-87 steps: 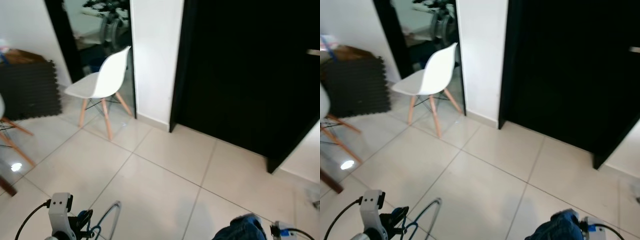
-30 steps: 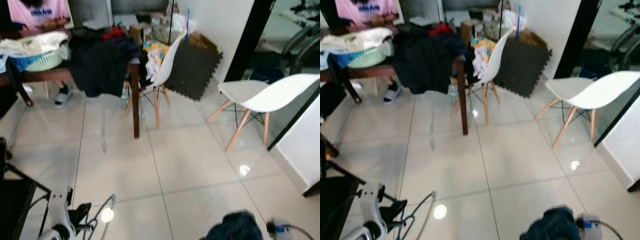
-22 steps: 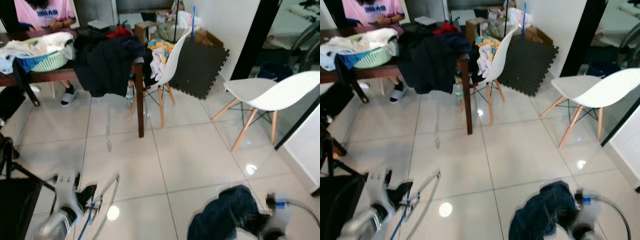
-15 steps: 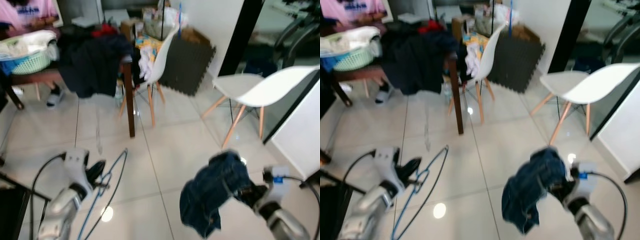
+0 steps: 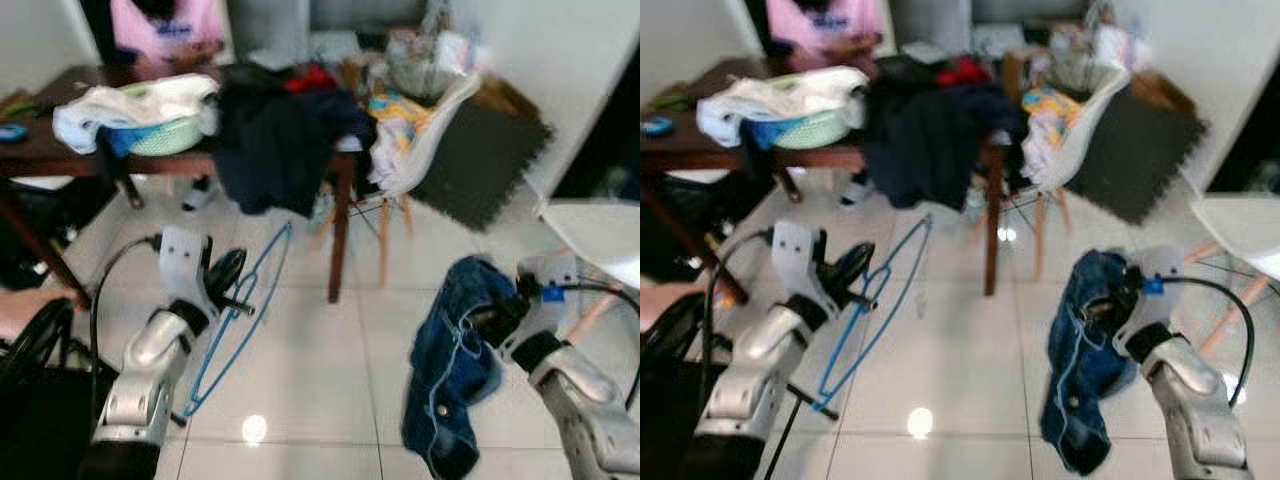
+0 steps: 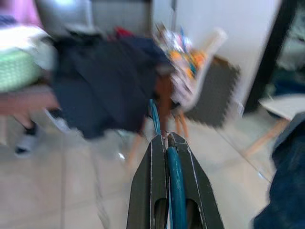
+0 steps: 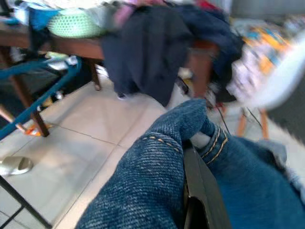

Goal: Hang hanger

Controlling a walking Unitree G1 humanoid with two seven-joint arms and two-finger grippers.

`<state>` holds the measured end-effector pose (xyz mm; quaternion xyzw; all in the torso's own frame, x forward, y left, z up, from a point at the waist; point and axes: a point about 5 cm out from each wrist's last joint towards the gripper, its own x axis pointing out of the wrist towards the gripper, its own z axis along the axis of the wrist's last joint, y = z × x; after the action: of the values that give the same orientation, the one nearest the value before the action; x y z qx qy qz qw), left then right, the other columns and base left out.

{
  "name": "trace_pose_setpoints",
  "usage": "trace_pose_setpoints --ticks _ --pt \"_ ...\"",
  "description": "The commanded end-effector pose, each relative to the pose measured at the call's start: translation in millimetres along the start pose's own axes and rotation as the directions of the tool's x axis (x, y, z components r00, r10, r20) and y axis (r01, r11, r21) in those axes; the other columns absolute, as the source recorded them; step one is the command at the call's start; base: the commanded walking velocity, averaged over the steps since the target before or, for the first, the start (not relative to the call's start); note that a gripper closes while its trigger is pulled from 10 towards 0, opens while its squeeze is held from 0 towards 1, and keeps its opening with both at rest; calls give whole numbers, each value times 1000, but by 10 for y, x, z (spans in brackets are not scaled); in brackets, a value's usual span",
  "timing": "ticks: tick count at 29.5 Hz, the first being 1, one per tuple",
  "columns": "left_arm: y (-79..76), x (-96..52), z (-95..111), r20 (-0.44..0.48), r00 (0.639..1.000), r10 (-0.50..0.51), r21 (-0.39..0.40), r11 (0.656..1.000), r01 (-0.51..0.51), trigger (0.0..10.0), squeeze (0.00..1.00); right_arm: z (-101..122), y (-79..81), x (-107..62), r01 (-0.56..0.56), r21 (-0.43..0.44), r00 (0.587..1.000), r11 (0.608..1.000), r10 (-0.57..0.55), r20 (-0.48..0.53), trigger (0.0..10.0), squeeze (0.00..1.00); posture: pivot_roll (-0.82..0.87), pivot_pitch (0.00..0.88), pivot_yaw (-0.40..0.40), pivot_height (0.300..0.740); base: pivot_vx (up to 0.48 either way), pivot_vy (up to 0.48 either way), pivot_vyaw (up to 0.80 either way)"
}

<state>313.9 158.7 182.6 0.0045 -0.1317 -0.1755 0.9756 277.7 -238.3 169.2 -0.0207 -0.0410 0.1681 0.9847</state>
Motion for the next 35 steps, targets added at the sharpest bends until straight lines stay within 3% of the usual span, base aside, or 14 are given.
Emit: trace_pose_setpoints --ticks 1,8,13,27,35 --pt "28 -40 -44 -31 999 18 8 1000 -17 10000 0 159 59 54 -35 -22 998 999 36 60 10000 0 17 79 -37 740 409 0 800" --pt "-47 94 231 46 999 0 39 999 -2 10000 0 501 105 145 -61 -65 989 996 69 131 10000 0 17 85 -38 740 410 0 800" --pt "-89 192 473 116 993 -21 65 998 13 10000 0 740 171 221 -65 -82 979 994 80 190 10000 0 18 88 -36 740 418 0 0" --pt "-166 270 766 190 980 -61 74 996 47 10000 0 972 283 265 -106 -48 961 993 115 251 10000 0 18 91 -32 740 462 0 0" --pt "-198 293 877 210 975 -71 72 996 57 10000 0 1084 293 305 -105 -11 959 994 104 262 10000 0 17 92 -32 740 480 0 -800"
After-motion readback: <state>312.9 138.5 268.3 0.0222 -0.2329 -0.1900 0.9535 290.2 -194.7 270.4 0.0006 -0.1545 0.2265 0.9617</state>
